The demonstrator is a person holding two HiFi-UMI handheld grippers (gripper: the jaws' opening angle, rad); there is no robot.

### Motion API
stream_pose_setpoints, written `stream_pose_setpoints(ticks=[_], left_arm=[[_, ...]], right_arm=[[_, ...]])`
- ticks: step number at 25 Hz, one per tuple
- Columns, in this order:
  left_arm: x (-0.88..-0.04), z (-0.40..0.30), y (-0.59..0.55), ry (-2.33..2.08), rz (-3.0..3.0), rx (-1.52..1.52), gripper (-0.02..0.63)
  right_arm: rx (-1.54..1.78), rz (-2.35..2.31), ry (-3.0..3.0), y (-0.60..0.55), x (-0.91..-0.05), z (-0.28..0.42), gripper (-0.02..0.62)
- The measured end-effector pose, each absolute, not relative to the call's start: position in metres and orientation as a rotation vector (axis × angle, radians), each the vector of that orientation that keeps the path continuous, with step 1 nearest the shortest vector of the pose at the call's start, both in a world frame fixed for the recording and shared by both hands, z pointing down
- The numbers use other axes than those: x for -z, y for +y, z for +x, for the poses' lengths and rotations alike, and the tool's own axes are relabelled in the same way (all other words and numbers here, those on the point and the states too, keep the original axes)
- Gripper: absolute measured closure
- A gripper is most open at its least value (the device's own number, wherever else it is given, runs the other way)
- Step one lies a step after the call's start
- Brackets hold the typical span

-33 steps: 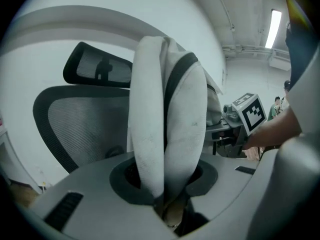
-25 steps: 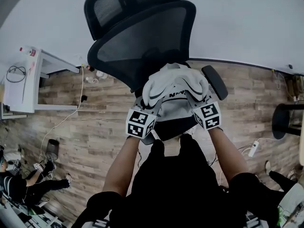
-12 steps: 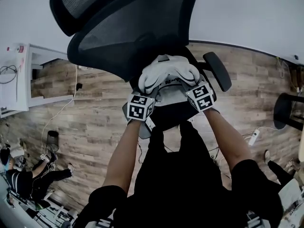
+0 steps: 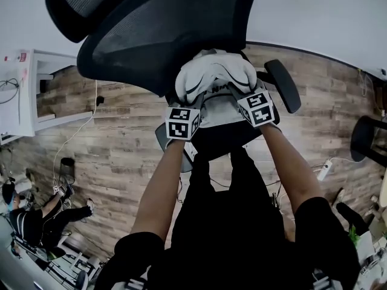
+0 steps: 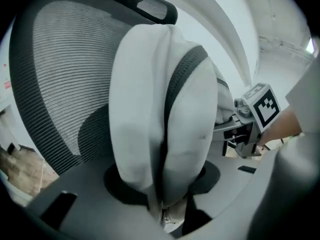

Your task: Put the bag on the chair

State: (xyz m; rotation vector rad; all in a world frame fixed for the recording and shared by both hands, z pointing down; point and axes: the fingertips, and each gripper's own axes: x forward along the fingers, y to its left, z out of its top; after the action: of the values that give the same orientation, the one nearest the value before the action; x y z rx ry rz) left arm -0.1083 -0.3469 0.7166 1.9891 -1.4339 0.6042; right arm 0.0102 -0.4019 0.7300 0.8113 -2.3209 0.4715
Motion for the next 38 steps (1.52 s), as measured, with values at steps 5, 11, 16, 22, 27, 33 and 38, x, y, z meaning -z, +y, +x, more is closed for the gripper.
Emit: stream_pose_setpoints(ticks=[5,11,16,22,27,33,38], left_arm=[[-0.726,-0.118,-0.355,-1.526,1.910,-0.599,0.282],[-0.727,-0.108,-0.344,-1.499,1.938,-0.654,0.199],[-0.721,-0.113,-0.320,-1.512,1.956,-0.639,0.176],[-0.697,-0.124,-0.295,-1.626,1.961,-0.673,0.173],[-0.668,-0.127,-0.280,-1.670,1.985,-0.649,0.175],[-0.616,-0.131,-0.280,-1.689,2.032,-0.528,0.175],[-0.560,-0.133,-0.267,-1.694,2.106,-0.404,0.178]], right_arm=[[-0.537,0.912,-2.291,-0.406,-0.734,0.026,0.221],[-0.503,0.932,-2.288,-0.377,-0.727,0.049,0.181],[-0.558,1.003,-2.304,-0.359,-0.714,0.061,0.176],[-0.549,1.018,-2.325,-0.341,-0.698,0.064,0.175],[-0.504,1.025,-2.362,-0.342,-0.672,0.069,0.175],[-0.460,0.997,-2.426,-0.334,-0.621,0.060,0.176],[-0.390,0.981,-2.520,-0.312,-0.570,0.042,0.178]])
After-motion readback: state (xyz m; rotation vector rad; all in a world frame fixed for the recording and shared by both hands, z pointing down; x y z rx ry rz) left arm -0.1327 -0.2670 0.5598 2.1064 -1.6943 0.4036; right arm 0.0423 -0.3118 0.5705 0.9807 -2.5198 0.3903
